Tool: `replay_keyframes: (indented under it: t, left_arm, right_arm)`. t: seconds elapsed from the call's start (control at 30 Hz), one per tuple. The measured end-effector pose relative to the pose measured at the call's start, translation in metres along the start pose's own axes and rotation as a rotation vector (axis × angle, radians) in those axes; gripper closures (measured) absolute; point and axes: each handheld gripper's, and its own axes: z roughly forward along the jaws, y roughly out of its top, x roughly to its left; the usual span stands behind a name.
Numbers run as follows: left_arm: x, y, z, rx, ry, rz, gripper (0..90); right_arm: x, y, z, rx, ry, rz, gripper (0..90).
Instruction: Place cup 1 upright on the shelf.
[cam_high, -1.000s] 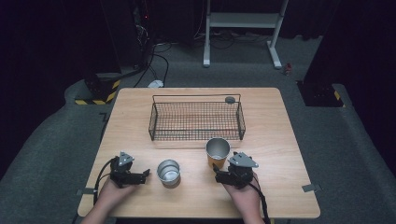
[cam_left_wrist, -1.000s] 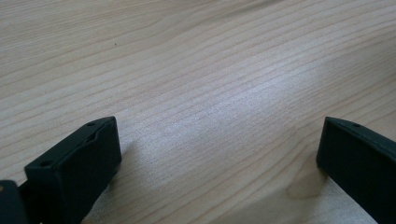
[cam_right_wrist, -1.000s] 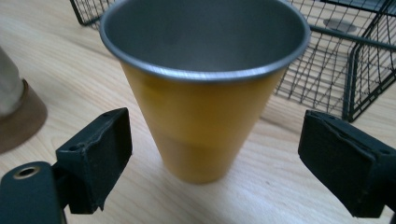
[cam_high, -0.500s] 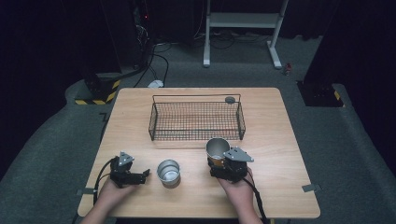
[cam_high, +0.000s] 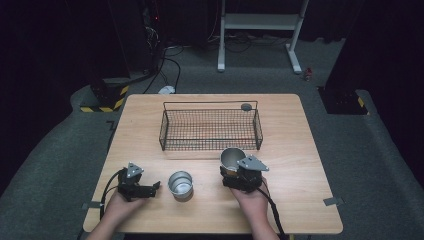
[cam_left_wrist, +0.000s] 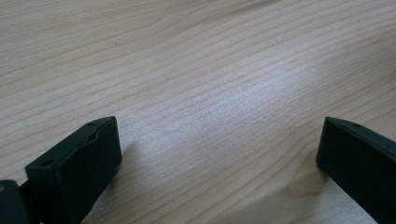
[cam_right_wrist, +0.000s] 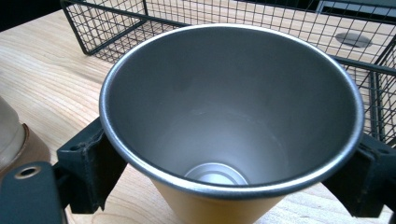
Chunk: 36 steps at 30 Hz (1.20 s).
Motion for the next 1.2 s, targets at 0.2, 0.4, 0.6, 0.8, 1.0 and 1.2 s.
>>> replay_keyframes:
  t: [0.2, 0.4, 0.6, 0.8, 1.0, 1.2]
  left_arm:
    - [0.000, 0.000, 0.000, -0.001, -0.002, 0.001, 0.3]
    - [0.000, 0.000, 0.000, -0.002, -0.002, -0.001, 0.3]
    - [0.000, 0.000, 0.000, -0.001, -0.002, 0.001, 0.3]
    - [0.000, 0.000, 0.000, -0.001, -0.002, 0.001, 0.3]
    - [0.000, 0.000, 0.000, -0.001, -0.002, 0.002, 0.3]
    - [0.000, 0.000, 0.000, -0.001, -0.002, 0.002, 0.3]
  right_arm:
    - [-0.001, 0.000, -0.003, -0.031, 0.004, 0.013, 12.1]
    - [-0.001, -0.001, -0.003, -0.037, 0.006, 0.012, 13.1]
    - [-0.002, -0.001, -0.003, -0.034, 0.013, 0.014, 13.5]
    - [-0.003, 0.001, -0.005, -0.023, 0.009, 0.010, 13.5]
    - [-0.006, 0.004, -0.007, -0.028, 0.003, 0.010, 13.6]
    - [-0.008, 0.010, -0.010, -0.026, -0.005, 0.000, 13.6]
